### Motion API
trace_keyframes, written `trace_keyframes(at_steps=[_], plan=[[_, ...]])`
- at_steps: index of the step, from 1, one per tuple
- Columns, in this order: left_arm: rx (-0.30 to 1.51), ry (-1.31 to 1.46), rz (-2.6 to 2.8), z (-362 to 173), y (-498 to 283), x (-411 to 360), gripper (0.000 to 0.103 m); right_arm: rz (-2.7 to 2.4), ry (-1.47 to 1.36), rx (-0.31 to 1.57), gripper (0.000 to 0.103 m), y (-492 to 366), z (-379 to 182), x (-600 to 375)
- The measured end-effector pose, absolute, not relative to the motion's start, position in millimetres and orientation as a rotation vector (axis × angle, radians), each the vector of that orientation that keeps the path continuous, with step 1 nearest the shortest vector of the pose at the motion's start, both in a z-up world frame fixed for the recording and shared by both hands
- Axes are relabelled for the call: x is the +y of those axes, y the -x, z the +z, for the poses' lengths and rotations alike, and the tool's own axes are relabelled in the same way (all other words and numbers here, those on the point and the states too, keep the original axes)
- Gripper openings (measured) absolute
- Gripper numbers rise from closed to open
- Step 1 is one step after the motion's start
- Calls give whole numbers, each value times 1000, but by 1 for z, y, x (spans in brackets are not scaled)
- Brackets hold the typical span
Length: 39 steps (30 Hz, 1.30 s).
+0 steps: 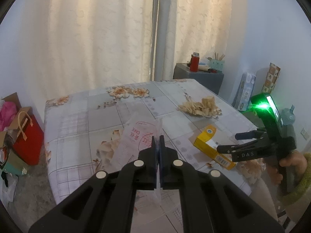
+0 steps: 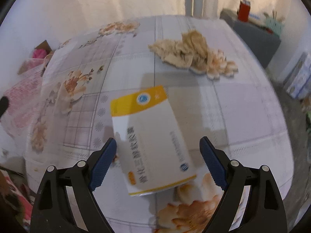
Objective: Collect trash
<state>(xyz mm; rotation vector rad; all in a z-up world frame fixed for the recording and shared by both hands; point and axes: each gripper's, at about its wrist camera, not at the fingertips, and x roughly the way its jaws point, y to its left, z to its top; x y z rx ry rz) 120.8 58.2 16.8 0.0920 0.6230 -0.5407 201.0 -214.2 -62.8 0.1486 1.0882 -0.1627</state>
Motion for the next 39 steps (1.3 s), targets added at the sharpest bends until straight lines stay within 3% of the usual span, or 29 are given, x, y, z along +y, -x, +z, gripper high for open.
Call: trace_keyframes(at_steps=[15, 20, 39], plan=[[551, -184, -632, 36, -100, 22, 1, -1, -177, 1145, 86, -214, -80, -218], [523, -288, -645, 28, -89, -4, 1, -30, -168, 1150, 72, -211, -82, -220], [573, -376, -702, 1, -74, -55, 1, -175, -347, 1066, 71, -142, -64, -250]])
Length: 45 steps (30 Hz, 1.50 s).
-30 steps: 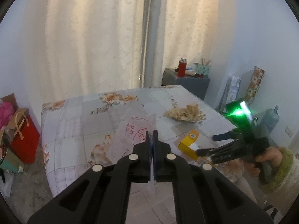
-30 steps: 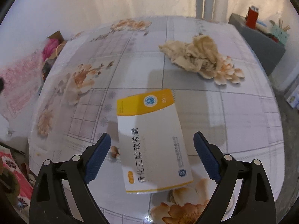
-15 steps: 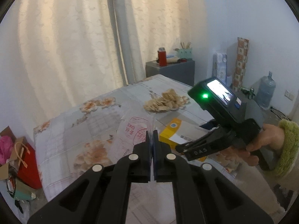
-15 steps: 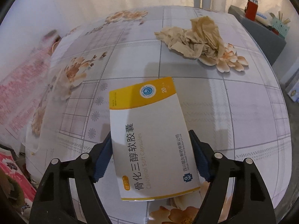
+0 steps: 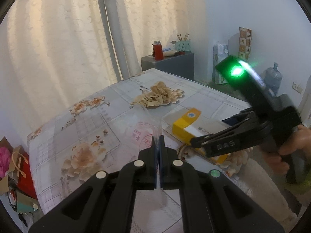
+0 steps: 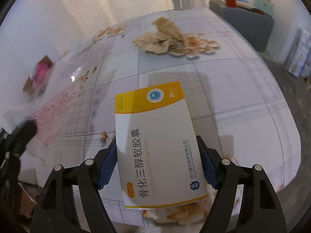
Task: Collect trash
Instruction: 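Carry the medicine box and plastic bag to the blue wastebasket and release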
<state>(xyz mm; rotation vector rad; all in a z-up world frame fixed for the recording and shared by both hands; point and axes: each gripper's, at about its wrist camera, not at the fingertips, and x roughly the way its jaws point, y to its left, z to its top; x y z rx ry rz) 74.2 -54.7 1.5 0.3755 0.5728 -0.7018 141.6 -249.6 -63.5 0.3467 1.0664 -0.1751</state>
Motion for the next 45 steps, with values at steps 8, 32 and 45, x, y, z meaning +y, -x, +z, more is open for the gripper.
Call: trace_keyframes(at_steps=[8, 32, 45], plan=[[573, -388, -711, 0, -70, -65, 1, -223, -440, 1020, 71, -108, -51, -262], [534, -398, -751, 10, -52, -90, 1, -294, -640, 879, 71, -30, -26, -278], [486, -420, -781, 24, -36, -107, 1, -322, -661, 813, 71, 0, -9, -288]])
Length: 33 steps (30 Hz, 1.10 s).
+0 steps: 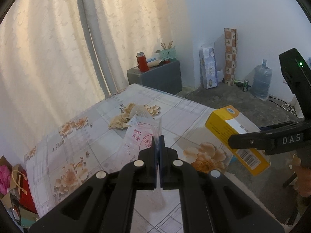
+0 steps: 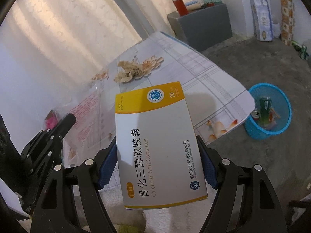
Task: Collect trash
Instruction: 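Carry the medicine box and plastic bag to the blue wastebasket and release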
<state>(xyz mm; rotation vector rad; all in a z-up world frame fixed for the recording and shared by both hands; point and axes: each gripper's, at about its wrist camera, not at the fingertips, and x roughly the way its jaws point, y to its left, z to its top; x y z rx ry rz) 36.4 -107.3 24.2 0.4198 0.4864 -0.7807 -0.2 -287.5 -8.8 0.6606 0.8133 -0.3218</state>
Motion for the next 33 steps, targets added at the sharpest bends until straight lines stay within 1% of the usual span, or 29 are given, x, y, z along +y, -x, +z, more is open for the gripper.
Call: trace_keyframes(at_steps=[8, 17, 27, 33], plan=[[453, -439, -822, 32, -24, -132, 1, -380, -681, 768, 71, 29, -1, -307], [424, -478, -895, 36, -8, -172, 1, -452, -733, 728, 71, 60, -4, -339], [401, -522, -1035, 43, 4, -243, 1, -577, -787, 689, 71, 96, -14, -392], [479, -520, -1160, 42, -5, -304, 1, -668, -813, 679, 71, 115, -28, -433]])
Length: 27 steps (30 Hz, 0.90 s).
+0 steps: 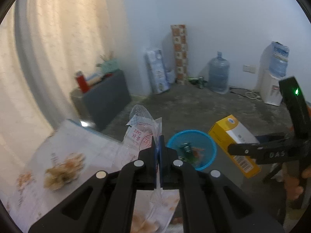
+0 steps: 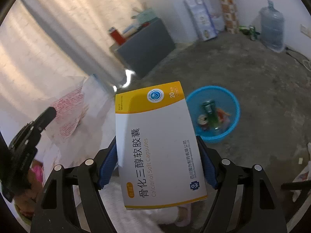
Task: Collect trash
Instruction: 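Carry the medicine box and plastic bag to the blue wastebasket and release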
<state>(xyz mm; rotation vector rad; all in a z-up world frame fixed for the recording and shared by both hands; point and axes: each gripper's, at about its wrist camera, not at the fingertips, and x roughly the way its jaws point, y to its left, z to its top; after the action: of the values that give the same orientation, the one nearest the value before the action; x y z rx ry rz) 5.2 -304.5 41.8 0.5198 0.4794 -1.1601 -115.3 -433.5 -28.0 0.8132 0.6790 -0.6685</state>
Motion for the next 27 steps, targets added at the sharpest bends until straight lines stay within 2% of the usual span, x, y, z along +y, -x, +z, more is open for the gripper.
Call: trace_keyframes(at_steps=[6, 10, 15, 21, 27], plan=[[620, -530, -1273, 22, -23, -380, 1, -734, -850, 704, 71, 126, -56, -483], [773, -578, -1321, -12, -25, -443, 1, -742, -911, 733, 71, 129, -87, -520], [1057, -597, -1287, -74, -39, -517, 1, -745, -986, 792, 71, 123, -133, -561], [1310, -584, -1141, -147, -59, -578, 2, -748, -1038, 871, 71, 108, -188, -600], [1467, -567, -972, -212, -76, -614, 4, -779, -1063, 912, 71, 96, -225, -622]])
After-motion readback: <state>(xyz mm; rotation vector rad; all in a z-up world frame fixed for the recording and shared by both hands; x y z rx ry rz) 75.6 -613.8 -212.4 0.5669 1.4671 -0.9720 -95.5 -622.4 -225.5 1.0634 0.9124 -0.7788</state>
